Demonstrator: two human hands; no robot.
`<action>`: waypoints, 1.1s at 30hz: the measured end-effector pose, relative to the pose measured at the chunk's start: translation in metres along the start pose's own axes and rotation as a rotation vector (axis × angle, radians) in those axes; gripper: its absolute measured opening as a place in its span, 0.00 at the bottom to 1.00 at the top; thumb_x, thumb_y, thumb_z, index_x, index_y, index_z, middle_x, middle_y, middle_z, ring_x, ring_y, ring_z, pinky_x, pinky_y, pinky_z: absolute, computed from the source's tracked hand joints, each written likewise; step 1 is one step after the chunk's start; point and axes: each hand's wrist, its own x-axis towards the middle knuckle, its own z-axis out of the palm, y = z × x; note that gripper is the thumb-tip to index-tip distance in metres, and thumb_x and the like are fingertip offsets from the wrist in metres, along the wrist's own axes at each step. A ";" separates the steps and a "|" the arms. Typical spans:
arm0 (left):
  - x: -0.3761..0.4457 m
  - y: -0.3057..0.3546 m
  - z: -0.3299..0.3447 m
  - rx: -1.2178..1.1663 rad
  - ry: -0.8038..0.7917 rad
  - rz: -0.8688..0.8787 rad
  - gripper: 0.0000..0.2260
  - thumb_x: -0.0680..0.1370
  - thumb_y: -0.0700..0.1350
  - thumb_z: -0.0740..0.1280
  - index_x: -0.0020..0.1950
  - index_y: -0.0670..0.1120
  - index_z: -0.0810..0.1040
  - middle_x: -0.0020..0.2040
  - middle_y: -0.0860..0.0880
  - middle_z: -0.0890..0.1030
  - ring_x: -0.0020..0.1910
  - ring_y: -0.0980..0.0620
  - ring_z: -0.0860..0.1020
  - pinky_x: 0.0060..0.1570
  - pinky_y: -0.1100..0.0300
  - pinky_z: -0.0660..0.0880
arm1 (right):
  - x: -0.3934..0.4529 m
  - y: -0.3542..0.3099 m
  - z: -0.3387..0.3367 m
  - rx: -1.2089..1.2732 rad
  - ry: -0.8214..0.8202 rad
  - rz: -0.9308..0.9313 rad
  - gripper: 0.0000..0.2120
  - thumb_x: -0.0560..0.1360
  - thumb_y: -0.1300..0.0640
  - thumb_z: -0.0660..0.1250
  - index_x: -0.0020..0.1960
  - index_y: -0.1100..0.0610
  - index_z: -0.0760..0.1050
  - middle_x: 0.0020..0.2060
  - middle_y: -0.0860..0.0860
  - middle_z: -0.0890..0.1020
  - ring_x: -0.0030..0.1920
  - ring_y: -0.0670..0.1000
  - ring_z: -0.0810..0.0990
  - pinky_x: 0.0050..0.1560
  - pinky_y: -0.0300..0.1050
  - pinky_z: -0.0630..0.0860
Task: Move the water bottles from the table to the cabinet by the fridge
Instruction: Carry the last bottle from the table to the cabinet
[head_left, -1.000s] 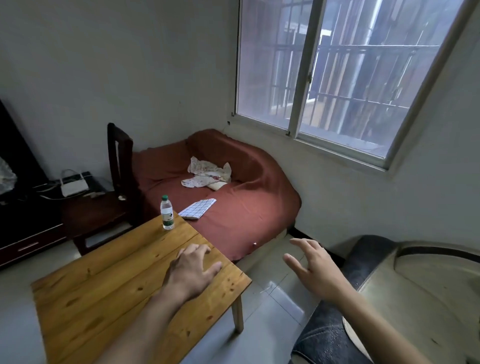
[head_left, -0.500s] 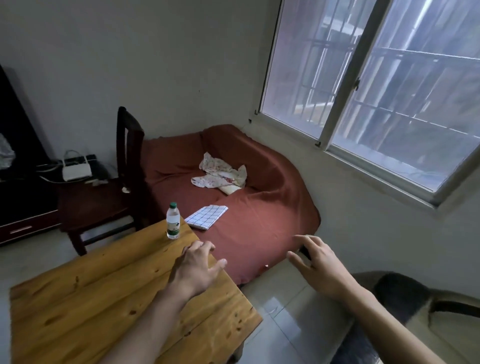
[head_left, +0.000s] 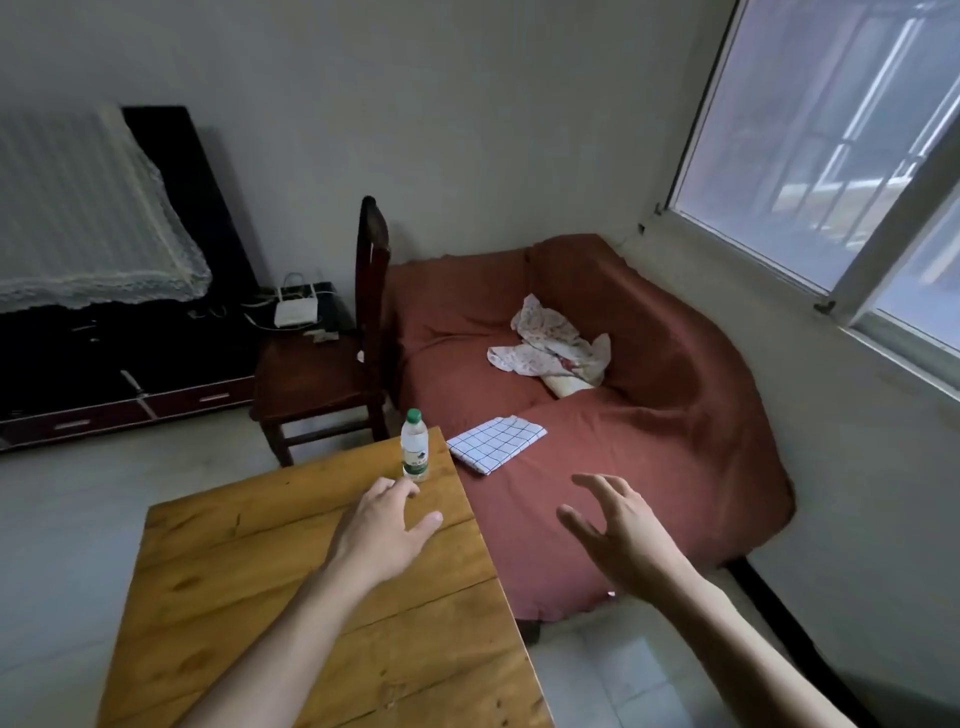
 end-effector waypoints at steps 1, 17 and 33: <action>0.004 0.007 0.003 0.004 0.006 -0.021 0.21 0.77 0.62 0.64 0.66 0.52 0.72 0.64 0.54 0.71 0.57 0.53 0.74 0.57 0.53 0.76 | 0.011 0.007 -0.003 -0.001 -0.023 -0.012 0.27 0.77 0.36 0.60 0.72 0.46 0.67 0.71 0.49 0.70 0.70 0.53 0.69 0.68 0.56 0.70; 0.067 0.010 0.000 -0.028 0.189 -0.129 0.21 0.78 0.61 0.63 0.67 0.52 0.72 0.67 0.51 0.73 0.65 0.50 0.71 0.58 0.54 0.75 | 0.121 0.006 -0.027 -0.163 -0.103 -0.226 0.31 0.75 0.34 0.59 0.72 0.47 0.67 0.70 0.50 0.72 0.69 0.55 0.70 0.65 0.59 0.73; 0.112 0.120 0.076 0.012 0.185 -0.482 0.22 0.78 0.61 0.64 0.68 0.52 0.70 0.67 0.51 0.72 0.66 0.50 0.71 0.63 0.50 0.73 | 0.256 0.127 -0.052 0.015 -0.320 -0.433 0.34 0.70 0.31 0.53 0.71 0.45 0.69 0.67 0.46 0.75 0.68 0.52 0.71 0.64 0.57 0.74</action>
